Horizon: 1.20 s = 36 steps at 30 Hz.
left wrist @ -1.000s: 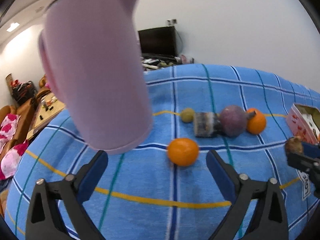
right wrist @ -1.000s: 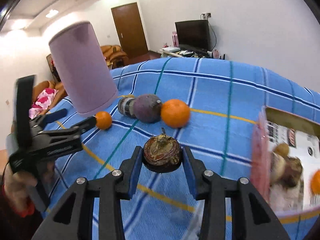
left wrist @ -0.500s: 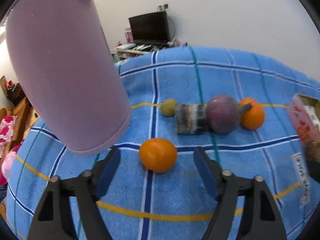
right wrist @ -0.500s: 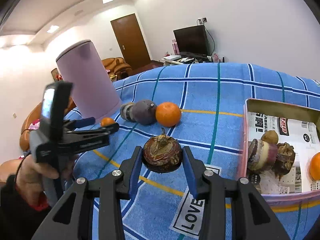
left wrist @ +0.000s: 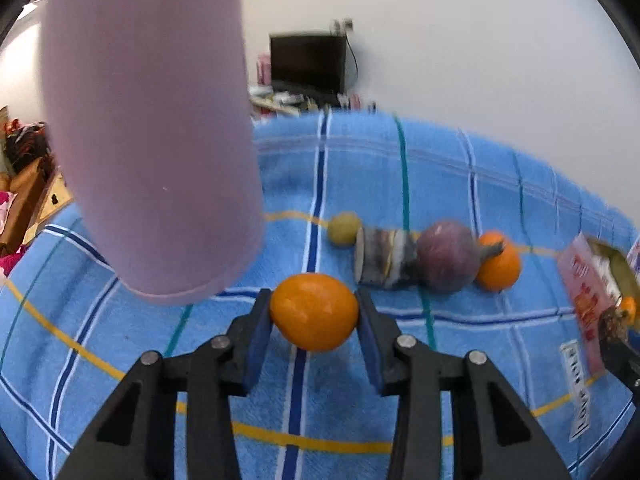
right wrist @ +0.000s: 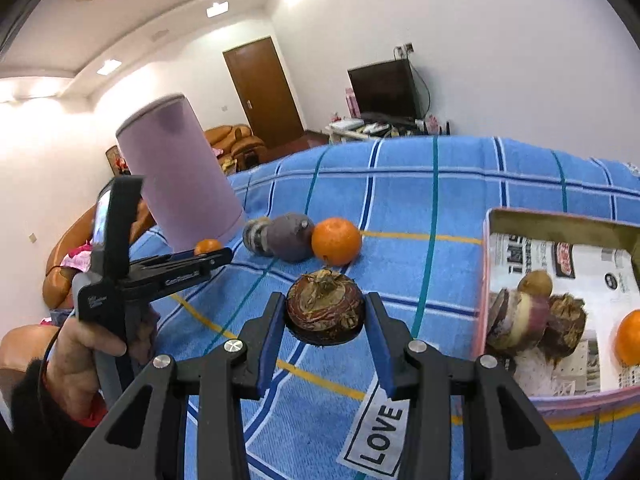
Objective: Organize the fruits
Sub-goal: 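Grasp the brown mangosteen with the right tool while the left tool grasps an orange, then carry mangosteen and orange over the tin tray and release both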
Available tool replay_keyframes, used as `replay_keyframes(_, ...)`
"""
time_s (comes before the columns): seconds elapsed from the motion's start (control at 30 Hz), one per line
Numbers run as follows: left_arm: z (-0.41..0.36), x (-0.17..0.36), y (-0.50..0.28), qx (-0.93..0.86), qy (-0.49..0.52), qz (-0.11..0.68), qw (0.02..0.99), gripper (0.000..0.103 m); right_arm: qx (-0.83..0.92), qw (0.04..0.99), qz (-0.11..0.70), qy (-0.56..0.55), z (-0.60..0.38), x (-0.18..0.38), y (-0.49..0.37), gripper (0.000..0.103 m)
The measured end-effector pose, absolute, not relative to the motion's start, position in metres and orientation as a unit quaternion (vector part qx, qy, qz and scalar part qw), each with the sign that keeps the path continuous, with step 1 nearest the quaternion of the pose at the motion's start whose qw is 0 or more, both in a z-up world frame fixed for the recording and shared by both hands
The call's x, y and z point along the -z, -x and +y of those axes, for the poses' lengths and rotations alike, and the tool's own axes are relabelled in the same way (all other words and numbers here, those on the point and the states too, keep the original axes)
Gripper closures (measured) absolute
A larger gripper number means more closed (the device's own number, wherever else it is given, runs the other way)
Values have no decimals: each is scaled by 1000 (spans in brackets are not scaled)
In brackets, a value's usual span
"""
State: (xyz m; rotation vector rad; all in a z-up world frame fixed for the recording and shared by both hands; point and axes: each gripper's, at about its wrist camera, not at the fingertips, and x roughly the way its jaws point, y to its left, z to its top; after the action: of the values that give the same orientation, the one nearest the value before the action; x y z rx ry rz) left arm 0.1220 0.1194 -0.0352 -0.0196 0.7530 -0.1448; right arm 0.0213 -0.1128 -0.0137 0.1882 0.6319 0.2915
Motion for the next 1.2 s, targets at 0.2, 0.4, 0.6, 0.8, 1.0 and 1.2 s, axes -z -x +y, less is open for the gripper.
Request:
replay_keyframes(0.2, 109, 17, -98, 71, 21, 307, 949, 60, -154, 945, 269, -102, -120, 1, -13, 61)
replay_keyframes(0.4, 73, 1, -75, 108, 12, 277, 955, 60, -152, 953, 247, -94, -129, -9, -6, 61)
replay_keyframes(0.6, 36, -6, -59, 135, -7, 269, 954, 60, -120, 959, 245, -76, -152, -9, 2, 61)
replay_keyframes(0.8, -3, -12, -48, 160, -15, 262, 951, 60, -92, 963, 241, -79, -187, -12, 8, 61)
replay_keyframes(1.0, -39, -17, -43, 182, -18, 255, 950, 60, -56, 968, 231, -83, -228, -15, 14, 61)
replay_keyframes(1.2, -75, -20, -40, 192, -29, 252, 948, 60, -25, 971, 224, -86, -264, -16, 20, 61)
